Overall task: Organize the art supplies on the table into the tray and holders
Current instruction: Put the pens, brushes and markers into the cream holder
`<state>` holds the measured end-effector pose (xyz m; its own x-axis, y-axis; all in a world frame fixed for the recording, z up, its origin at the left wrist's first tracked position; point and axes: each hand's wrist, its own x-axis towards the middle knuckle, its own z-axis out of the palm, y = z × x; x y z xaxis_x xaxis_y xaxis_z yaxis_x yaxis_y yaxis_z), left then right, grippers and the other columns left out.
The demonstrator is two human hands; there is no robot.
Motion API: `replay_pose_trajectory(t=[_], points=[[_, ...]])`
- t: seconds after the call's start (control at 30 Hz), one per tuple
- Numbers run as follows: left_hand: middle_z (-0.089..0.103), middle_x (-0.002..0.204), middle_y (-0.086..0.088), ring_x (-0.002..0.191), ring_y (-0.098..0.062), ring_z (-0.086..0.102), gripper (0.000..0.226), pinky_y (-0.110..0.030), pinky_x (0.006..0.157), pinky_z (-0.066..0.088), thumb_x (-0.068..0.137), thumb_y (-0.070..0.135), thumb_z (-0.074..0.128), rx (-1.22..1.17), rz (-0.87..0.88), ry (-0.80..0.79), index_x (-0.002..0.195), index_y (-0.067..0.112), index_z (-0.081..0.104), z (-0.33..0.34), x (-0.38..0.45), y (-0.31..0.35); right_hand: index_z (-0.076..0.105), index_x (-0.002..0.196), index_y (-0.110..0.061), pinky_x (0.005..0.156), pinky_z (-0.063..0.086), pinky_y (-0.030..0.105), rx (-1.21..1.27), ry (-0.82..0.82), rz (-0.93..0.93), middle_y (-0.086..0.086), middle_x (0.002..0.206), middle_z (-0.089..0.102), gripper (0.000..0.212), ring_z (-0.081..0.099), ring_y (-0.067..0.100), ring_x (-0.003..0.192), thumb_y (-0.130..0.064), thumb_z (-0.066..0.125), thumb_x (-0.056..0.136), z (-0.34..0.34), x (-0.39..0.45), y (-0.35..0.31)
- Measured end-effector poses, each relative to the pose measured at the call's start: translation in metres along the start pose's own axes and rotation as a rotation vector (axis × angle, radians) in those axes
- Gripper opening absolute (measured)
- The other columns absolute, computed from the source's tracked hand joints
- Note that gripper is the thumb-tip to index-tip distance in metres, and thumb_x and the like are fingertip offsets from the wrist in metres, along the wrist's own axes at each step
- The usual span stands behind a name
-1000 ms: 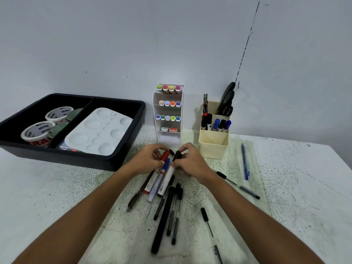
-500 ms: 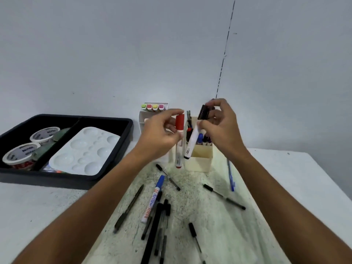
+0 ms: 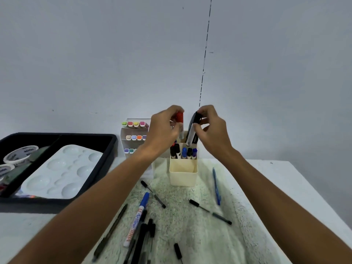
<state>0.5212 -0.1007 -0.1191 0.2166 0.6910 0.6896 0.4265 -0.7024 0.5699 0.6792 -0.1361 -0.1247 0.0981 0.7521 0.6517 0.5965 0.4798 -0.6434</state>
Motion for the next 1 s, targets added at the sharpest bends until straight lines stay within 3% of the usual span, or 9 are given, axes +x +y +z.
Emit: replay_pose_trajectory(t=[0.27,0.37,0.47,0.6,0.77,0.83,1.0], points=[[0.070,0.097,-0.004,0.087,-0.012,0.067,0.029,-0.019,0.086,0.054,0.084,-0.006,0.064,0.020,-0.121,-0.203,0.109,0.007,0.069,0.017,-0.014,-0.034,0.048,0.100,-0.023,0.068,0.053,0.046,-0.129,-0.189,0.025,-0.001,0.085,0.065,0.028,0.063,0.022,0.074,-0.004,0.062,0.085,0.018,-0.008,0.029],[0.072,0.098,-0.004,0.090,-0.013,0.068,0.028,-0.023,0.089,0.053,0.085,-0.002,0.065,0.039,-0.152,-0.255,0.111,0.009,0.070,0.020,-0.017,-0.041,0.056,0.114,-0.015,0.076,0.055,0.039,-0.157,-0.241,0.063,0.003,0.096,0.069,0.032,0.065,0.023,0.081,-0.001,0.061,0.086,0.022,-0.008,0.033],[0.072,0.104,-0.002,0.097,-0.014,0.065,0.030,-0.023,0.090,0.050,0.087,0.004,0.065,0.104,-0.174,-0.284,0.115,0.014,0.070,0.022,-0.018,-0.045,0.064,0.112,-0.010,0.083,0.054,0.032,-0.162,-0.276,0.079,0.007,0.099,0.070,0.032,0.066,0.019,0.088,0.003,0.060,0.083,0.024,-0.008,0.037],[0.072,0.110,-0.001,0.102,-0.014,0.064,0.031,-0.022,0.089,0.048,0.089,0.007,0.061,0.132,-0.197,-0.352,0.117,0.016,0.069,0.022,-0.020,-0.047,0.071,0.108,-0.010,0.078,0.054,0.030,-0.172,-0.305,0.100,0.004,0.092,0.072,0.028,0.065,0.015,0.082,-0.001,0.057,0.085,0.025,-0.009,0.037],[0.072,0.108,-0.004,0.092,-0.019,0.066,0.038,-0.032,0.083,0.054,0.084,0.005,0.057,0.126,-0.209,-0.410,0.117,0.017,0.070,0.021,-0.024,-0.042,0.075,0.100,-0.013,0.072,0.054,0.028,-0.154,-0.311,0.173,0.003,0.085,0.072,0.024,0.064,0.014,0.077,-0.006,0.054,0.090,0.026,-0.009,0.038],[0.071,0.107,-0.004,0.100,-0.022,0.060,0.038,-0.033,0.086,0.050,0.081,0.003,0.057,0.165,-0.160,-0.434,0.115,0.016,0.071,0.022,-0.025,-0.042,0.075,0.097,-0.012,0.071,0.054,0.029,-0.167,-0.322,0.189,0.006,0.084,0.072,0.023,0.064,0.015,0.075,-0.005,0.054,0.091,0.027,-0.009,0.039],[0.056,0.129,-0.004,0.123,-0.019,0.036,0.047,-0.033,0.104,0.035,0.084,0.011,0.060,0.287,-0.174,-0.496,0.131,0.016,0.060,0.025,-0.027,-0.048,0.074,0.092,-0.007,0.068,0.055,0.034,-0.205,-0.300,0.245,0.007,0.078,0.070,0.017,0.058,0.012,0.060,-0.007,0.058,0.090,0.031,-0.008,0.043]])
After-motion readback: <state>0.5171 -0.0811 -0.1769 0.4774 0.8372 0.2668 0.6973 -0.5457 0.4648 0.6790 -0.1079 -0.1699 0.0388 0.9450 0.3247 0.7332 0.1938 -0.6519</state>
